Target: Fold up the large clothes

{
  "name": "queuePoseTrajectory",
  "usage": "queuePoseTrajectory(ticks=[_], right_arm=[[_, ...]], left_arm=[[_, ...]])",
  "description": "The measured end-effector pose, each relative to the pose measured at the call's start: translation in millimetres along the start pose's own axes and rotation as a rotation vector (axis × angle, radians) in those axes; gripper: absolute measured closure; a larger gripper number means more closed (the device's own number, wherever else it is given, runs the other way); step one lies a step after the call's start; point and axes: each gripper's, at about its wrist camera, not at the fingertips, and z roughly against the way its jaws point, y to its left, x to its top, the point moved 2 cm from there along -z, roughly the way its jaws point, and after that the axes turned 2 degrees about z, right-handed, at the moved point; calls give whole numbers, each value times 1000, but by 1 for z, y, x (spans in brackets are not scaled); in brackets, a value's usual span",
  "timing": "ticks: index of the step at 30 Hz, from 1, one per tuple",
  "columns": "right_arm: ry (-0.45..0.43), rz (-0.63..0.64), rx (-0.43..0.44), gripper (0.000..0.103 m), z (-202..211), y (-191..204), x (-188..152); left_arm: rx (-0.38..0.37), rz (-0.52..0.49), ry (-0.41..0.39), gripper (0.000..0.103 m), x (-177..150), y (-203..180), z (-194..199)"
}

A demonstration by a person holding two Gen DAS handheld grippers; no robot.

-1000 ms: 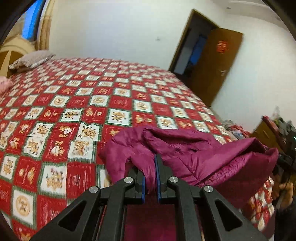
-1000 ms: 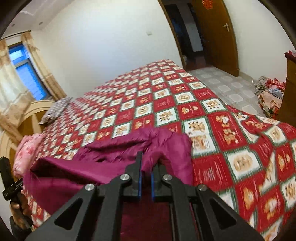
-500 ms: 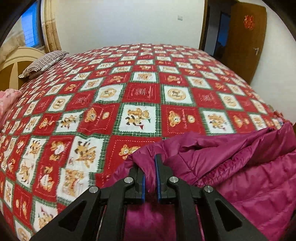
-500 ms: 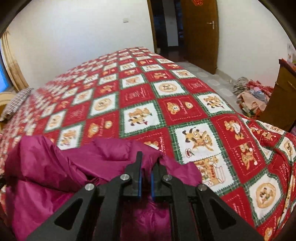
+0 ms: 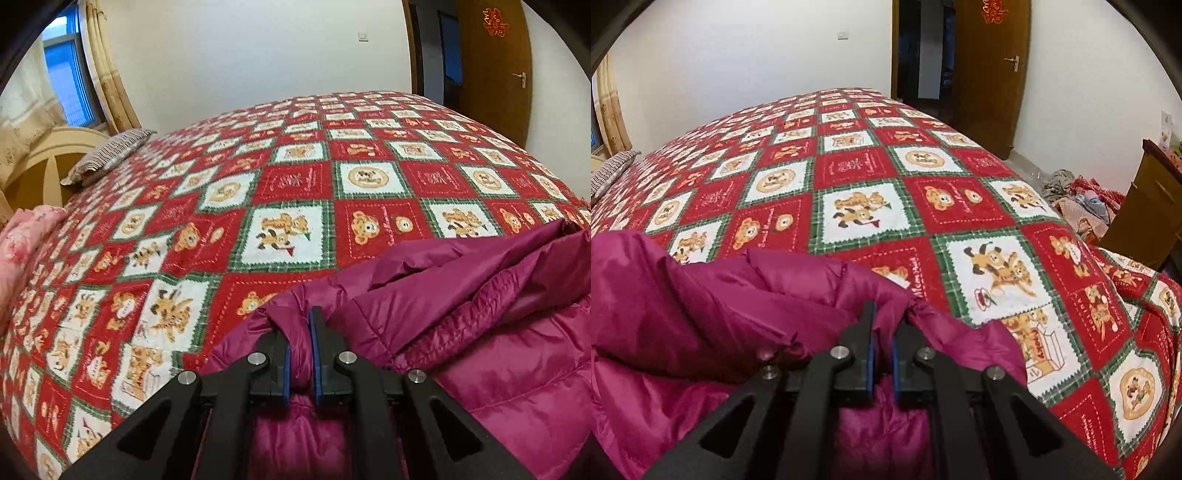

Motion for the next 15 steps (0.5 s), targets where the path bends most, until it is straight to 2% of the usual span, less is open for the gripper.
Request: queuePoseTrajectory(ticks=[15], right_arm=[[4,21,-34,94,-4,6,0]], left_arm=[[-3,13,-65,92,17,12,44]])
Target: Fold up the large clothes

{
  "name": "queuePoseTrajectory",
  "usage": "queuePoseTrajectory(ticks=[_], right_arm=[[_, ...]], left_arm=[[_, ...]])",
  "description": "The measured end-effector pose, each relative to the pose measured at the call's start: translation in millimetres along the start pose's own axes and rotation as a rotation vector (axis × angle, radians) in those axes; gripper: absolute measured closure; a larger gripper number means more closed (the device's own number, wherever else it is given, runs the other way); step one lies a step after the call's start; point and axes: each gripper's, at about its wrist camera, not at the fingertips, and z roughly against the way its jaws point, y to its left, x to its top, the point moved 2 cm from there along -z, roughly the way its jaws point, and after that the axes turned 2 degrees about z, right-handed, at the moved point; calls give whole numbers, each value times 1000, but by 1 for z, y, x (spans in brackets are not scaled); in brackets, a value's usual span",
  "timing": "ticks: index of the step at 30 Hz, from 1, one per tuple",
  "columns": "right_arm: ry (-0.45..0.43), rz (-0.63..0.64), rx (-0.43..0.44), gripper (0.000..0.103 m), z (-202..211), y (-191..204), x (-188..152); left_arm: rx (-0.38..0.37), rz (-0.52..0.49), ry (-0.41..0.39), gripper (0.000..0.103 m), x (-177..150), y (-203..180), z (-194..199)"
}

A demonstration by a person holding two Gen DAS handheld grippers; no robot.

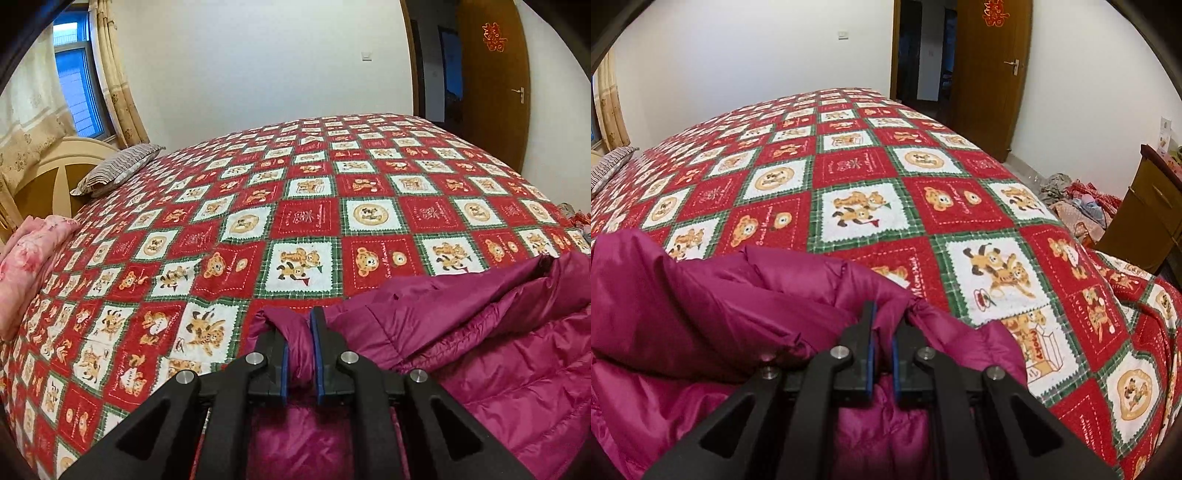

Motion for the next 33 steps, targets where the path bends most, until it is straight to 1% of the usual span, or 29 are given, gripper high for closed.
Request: queuePoseTrajectory(ticks=[4,6,9,10,11,12,13,14,15,16,17,19,20,21,22,23,24,25,26,27,28,29,30,31,33], right_arm=[[1,2,-3,94,0,1,0],[1,1,-3,94,-1,1,0],[1,-1,-3,94,0,1,0],[1,-2,-2,94,-1,1,1],[3,0,-7,94,-1,1,0],[4,0,-7,94,-1,1,0],[4,-2,-5,94,-1,1,0],[3,-4,-4,94,-1,0,0],[3,-5,-4,94,0,0,0],[4,-6,-4,94,-1,0,0],[4,-9,0,94,-1,0,0],[4,-15,4,94,0,-1,0],[3,-16,5,94,0,-1,0],[5,-16,5,93,0,-1,0],[6,-20,12,93,2,-2,1],[5,-29,24,93,4,-3,3],[-5,-55,68,89,11,-9,7],[-26,-81,105,83,19,-14,12],[-66,-116,141,78,34,-20,19],[-105,-142,165,60,49,-27,26],[-136,-153,158,33,63,-32,32],[-165,-147,132,24,76,-35,37],[-194,-127,110,21,89,-37,41],[-210,-101,98,21,99,-38,44],[-209,-67,84,23,110,-37,47]], left_arm=[[-22,-2,-16,91,5,3,10],[-75,20,-11,91,11,10,13],[-255,138,46,88,21,33,9],[-348,204,79,88,25,48,4],[-407,255,102,88,27,58,0],[-440,288,119,88,27,64,-2],[-481,357,160,88,29,79,-8],[-480,400,182,87,30,91,-11],[-440,438,177,87,32,104,-12],[-385,460,158,80,34,115,-10],[-320,491,129,68,36,129,-6],[-260,539,69,58,37,145,4],[-235,519,34,58,38,144,12],[-207,454,13,58,41,133,20],[-198,389,7,57,44,119,23],[-207,336,6,56,44,105,26],[-234,260,7,55,43,80,30],[-252,220,8,54,42,68,32],[-277,164,8,53,40,45,34],[-294,128,9,53,37,26,35],[-305,113,10,52,36,18,35],[-318,93,17,52,32,3,33],[-325,79,28,52,29,-11,30],[-329,75,34,52,26,-17,25],[-316,62,36,52,21,-31,15]])
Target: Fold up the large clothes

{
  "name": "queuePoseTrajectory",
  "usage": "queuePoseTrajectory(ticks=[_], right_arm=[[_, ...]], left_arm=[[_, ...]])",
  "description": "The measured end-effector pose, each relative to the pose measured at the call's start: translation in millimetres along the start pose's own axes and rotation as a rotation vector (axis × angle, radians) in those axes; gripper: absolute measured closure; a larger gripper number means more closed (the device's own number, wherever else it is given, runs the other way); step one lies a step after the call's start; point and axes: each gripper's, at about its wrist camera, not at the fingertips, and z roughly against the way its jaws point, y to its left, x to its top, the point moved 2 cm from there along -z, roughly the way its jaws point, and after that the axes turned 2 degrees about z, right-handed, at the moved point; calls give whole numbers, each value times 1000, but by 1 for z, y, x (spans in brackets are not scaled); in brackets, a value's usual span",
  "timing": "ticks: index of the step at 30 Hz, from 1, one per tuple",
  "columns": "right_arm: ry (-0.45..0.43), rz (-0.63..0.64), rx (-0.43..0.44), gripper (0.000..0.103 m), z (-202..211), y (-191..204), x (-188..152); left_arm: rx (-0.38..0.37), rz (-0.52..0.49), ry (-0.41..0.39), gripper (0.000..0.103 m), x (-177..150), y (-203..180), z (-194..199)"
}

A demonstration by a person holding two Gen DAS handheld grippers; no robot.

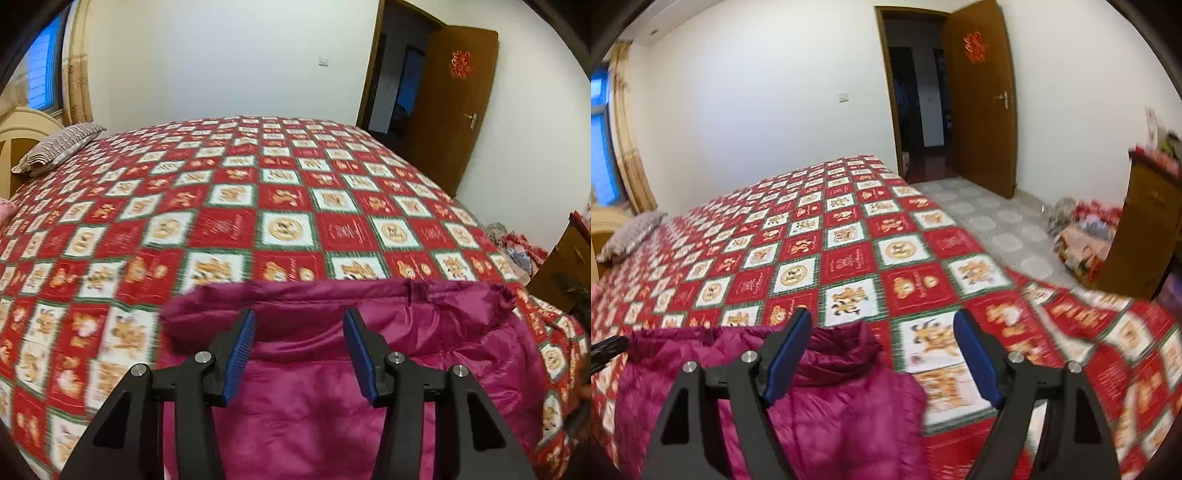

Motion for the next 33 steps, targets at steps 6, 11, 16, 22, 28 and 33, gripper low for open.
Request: queuePoseTrajectory(ticks=[6,11,16,22,28,33], right_arm=[[162,133,133,68,-12,41,-18],[227,349,221,72,-52,111,-48],[256,306,140,83,-109,102,-57],[227,159,-6,103,-114,34,-51],[268,28,-40,103,-130,-11,-51],[260,52,-56,103,-139,-7,-51]], left_arm=[[172,-45,3,52,-16,-5,-44],[209,-16,6,52,-18,3,-56],[290,-98,-28,36,-19,3,-64],[242,42,26,16,-17,36,-82],[206,295,80,6,-25,81,-94],[279,246,93,6,-25,69,-102]])
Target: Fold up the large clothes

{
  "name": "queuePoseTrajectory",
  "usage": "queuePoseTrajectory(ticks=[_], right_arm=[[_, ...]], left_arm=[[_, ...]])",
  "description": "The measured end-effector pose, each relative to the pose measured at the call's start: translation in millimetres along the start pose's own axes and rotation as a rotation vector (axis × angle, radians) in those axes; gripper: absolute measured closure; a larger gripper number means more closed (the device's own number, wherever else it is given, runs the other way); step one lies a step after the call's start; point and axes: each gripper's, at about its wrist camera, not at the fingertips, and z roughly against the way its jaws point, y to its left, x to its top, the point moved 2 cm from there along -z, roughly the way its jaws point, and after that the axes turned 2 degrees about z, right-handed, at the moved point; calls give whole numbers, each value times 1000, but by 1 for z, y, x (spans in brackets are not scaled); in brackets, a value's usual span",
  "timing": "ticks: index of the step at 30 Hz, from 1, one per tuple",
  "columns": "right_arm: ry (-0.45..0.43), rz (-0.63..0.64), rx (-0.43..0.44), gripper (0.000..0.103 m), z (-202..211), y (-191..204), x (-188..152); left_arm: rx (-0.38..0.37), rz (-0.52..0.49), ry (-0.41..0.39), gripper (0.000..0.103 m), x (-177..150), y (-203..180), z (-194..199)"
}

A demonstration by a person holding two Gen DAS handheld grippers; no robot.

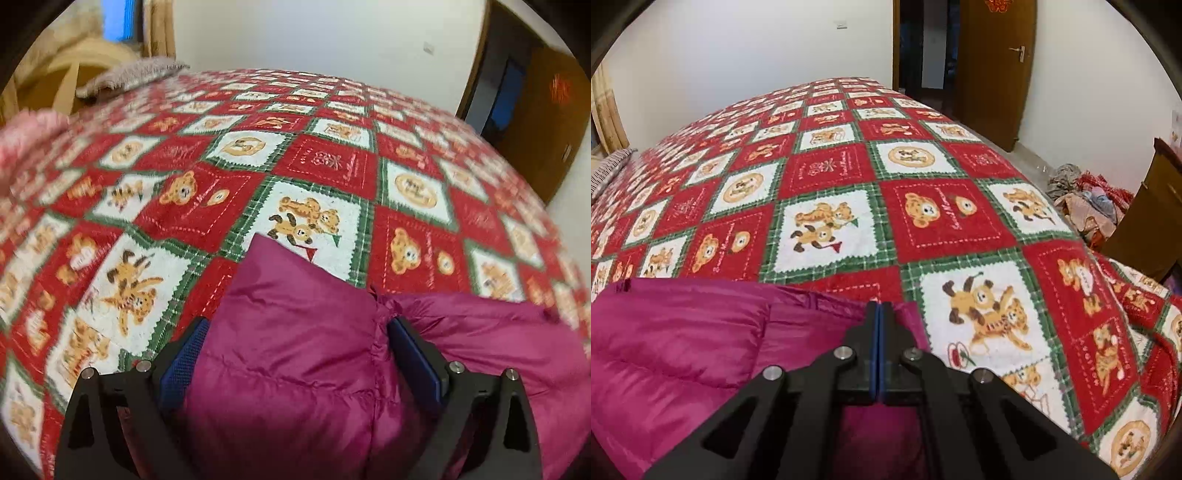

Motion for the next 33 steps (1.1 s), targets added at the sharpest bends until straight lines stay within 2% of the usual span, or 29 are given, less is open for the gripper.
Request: queuePoseTrajectory(ticks=[4,8,9,10,12,14,16,18,20,24,27,29,33], right_arm=[[-3,-12,3,103,-3,-2,1],[15,0,6,103,5,-2,6],[-5,-2,9,103,15,-4,7],[-75,-9,23,99,40,-5,8],[-146,4,63,90,78,1,5],[-136,39,108,90,100,15,-4],[-115,68,198,90,119,39,-25],[-111,95,248,90,128,63,-46],[-108,122,270,90,128,84,-64],[-78,145,250,90,108,101,-86],[-89,158,231,93,98,104,-94],[-94,175,214,93,90,106,-98],[-83,148,240,93,86,101,-99]], left_arm=[[17,-8,4,5,0,-4,-3],[-7,-2,18,5,1,1,-3],[-20,-1,26,5,3,4,-1],[-36,-13,40,5,4,6,4],[-28,-45,6,5,5,9,27],[-37,-79,-43,5,1,3,58],[-69,-138,-75,5,-12,-12,88],[-70,-182,-105,5,-26,-26,105],[-54,-235,-137,5,-48,-44,116],[28,-331,-134,5,-71,-64,102],[65,-346,-161,5,-81,-66,95],[67,-339,-148,5,-81,-66,87],[64,-329,-144,5,-83,-68,79]])
